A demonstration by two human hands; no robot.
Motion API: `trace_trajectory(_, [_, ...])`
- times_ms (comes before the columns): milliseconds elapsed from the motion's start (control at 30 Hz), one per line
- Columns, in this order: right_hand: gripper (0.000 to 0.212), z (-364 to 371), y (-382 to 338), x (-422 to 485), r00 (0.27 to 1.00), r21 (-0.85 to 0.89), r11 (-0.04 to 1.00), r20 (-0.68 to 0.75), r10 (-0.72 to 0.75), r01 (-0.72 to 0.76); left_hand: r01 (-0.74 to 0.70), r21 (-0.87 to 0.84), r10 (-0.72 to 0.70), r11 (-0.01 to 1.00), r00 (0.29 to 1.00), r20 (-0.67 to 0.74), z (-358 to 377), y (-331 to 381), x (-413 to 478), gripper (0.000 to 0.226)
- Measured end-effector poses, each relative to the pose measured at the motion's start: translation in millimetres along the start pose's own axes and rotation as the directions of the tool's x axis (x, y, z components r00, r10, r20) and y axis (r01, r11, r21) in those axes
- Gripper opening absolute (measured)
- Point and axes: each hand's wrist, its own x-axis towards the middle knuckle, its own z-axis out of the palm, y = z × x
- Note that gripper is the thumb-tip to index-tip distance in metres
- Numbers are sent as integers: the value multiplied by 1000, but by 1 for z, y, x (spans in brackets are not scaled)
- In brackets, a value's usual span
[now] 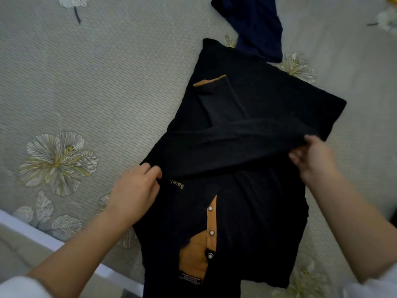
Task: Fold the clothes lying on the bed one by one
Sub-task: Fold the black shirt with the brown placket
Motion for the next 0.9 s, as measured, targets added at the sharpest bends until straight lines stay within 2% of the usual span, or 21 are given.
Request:
trace_trajectory(33, [28, -6, 11, 4, 997, -13, 997, 17, 71, -71, -23, 16, 23, 1000, 1000, 13, 2, 0, -3, 23])
trace_trajectory(100, [31, -8, 23, 6, 993, -32, 994, 38, 110, -109, -47, 31, 47, 998, 999, 8, 5, -3, -8, 22])
trace_trajectory(200, [22, 0, 15, 6, 996, -80, 997, 90, -9, 16, -16, 48, 19, 999, 998, -65, 6, -5, -11, 33])
trace_trajectory(300, [17, -5, -5, 11, 989, -61, 988, 38, -140, 142, 68, 28, -67, 997, 996, -54, 3, -2, -9, 54])
trace_trajectory(367, [15, -15, -14, 10, 980, -75, 977, -2, -200, 200, 77, -2, -77, 997, 996, -35, 1, 1, -7, 57])
trace_trajectory(467, [5, -30, -6, 9, 974, -271, 940, -30, -223, 206, 10, 19, -10, 1000, 1000, -28, 0, 4, -7, 56])
trace_trajectory(500, [12, -35, 3, 13, 976, -371, 912, -51, -210, 177, -7, 48, 8, 999, 1000, -10, 2, 3, -8, 56])
trace_trajectory(600, [36, -52, 29, 16, 973, -608, 784, -79, -216, 125, -26, 94, 22, 995, 999, 50, 7, 1, -14, 59])
trace_trajectory(667, [42, -60, 46, 1, 954, -715, 671, -18, -300, 197, -30, 115, 24, 993, 998, 53, 8, 1, -17, 62])
trace_trajectory(733, [42, -68, 66, -28, 904, -800, 490, 147, -401, 348, -61, 159, 50, 985, 996, 73, 5, 2, -21, 69])
trace_trajectory(800, [43, -78, 92, -61, 837, -797, 361, 301, -457, 484, -150, 169, 125, 974, 981, 149, 2, 3, -27, 81])
trace_trajectory(900, [60, -104, 137, -100, 766, -774, 197, 489, -418, 602, -350, 168, 290, 922, 909, 299, 0, -6, -39, 102])
